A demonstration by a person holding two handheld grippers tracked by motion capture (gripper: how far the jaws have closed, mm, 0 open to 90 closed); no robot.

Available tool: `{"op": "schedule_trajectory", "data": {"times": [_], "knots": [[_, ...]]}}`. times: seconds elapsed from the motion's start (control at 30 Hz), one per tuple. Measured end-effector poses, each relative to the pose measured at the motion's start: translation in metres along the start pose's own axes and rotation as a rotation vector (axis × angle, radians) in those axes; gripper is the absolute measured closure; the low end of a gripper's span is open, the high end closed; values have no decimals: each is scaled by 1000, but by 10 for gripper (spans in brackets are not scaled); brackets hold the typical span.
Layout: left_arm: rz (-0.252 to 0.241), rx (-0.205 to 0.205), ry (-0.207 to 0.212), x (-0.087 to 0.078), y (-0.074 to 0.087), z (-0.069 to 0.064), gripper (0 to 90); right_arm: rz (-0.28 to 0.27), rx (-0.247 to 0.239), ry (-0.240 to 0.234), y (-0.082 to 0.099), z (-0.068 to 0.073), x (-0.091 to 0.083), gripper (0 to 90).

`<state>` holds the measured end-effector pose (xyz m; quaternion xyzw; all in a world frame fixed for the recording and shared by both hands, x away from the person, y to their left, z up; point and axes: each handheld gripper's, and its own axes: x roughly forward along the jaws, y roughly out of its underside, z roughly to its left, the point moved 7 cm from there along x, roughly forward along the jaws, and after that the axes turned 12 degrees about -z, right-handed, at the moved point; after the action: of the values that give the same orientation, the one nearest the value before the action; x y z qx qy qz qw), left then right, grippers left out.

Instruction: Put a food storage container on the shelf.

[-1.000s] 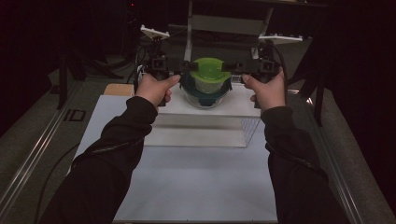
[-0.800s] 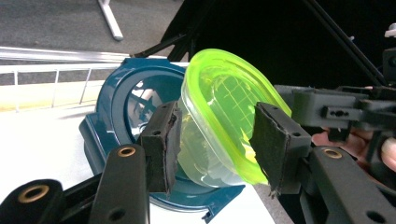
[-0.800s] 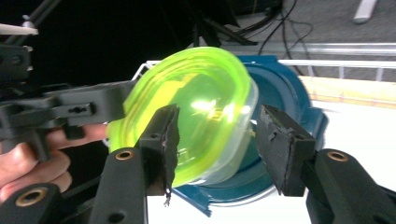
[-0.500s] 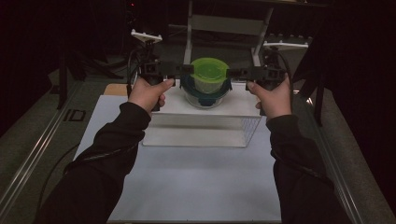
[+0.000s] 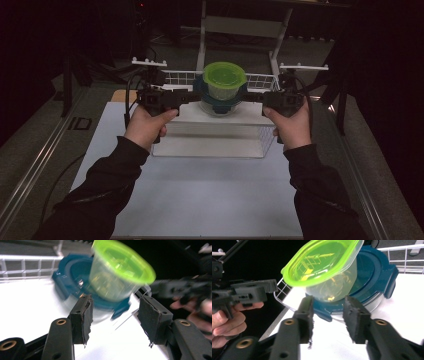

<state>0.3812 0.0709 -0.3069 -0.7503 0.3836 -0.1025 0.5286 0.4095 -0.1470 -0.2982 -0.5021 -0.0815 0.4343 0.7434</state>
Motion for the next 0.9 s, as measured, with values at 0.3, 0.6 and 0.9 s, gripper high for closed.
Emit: {"op": "schedule_trajectory", "data": {"times": [0.3,0.6,0.9], "knots": [[-17,45,122,-16,27,-10,277,53,-28,-20,17,11,13,872],[-36,140,123,-22,64,-6,129,66,-27,-13,20,14,29,898],[-31,178,115,-25,106,3,47,63,-4,0,17,10,41,898]]}}
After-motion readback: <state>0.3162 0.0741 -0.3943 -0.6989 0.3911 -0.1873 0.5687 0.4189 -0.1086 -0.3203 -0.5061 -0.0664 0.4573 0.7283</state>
